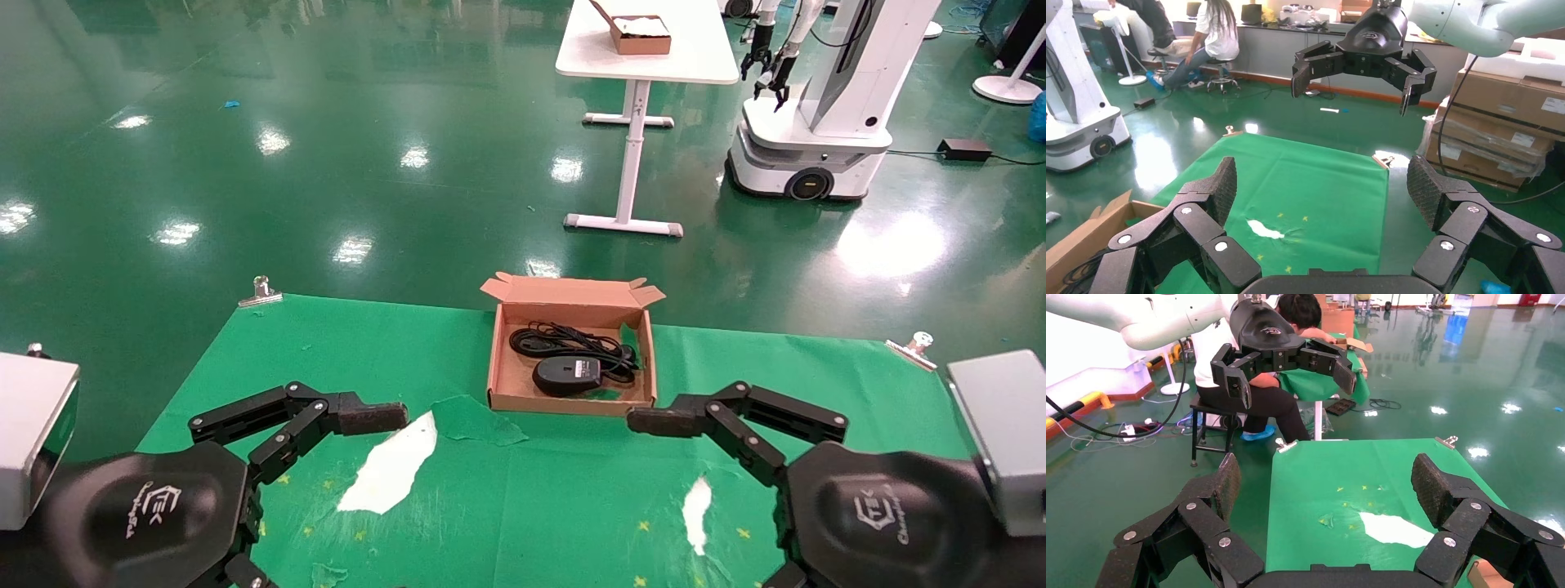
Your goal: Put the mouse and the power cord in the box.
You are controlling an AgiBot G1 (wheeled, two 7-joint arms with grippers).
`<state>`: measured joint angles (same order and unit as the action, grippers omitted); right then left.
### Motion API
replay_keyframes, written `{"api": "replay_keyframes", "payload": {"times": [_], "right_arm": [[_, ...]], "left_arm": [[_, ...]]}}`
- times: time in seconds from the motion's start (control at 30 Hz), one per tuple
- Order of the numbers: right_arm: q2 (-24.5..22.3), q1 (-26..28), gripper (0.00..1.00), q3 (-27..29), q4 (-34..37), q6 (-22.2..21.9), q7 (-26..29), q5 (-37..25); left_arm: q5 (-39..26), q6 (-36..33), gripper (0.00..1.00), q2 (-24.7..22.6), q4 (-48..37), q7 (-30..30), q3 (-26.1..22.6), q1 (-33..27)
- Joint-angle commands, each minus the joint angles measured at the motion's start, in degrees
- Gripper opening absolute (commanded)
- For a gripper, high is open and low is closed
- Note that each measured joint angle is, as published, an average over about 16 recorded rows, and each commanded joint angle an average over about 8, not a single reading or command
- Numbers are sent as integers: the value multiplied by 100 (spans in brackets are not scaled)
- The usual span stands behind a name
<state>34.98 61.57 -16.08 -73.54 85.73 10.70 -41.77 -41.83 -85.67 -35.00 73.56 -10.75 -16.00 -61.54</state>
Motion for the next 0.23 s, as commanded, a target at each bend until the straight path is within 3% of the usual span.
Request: {"api": "replay_keyframes", "payload": {"times": [0.03, 0.23], "right_arm": [[1, 1, 100, -1, 1, -1, 0, -1], [2, 2, 100, -1, 3, -2, 0, -2]], "left_arm": [[-4, 3, 100, -1, -2, -1, -3, -2], [-9, 6, 100, -3, -4, -2, -8, -4]]}}
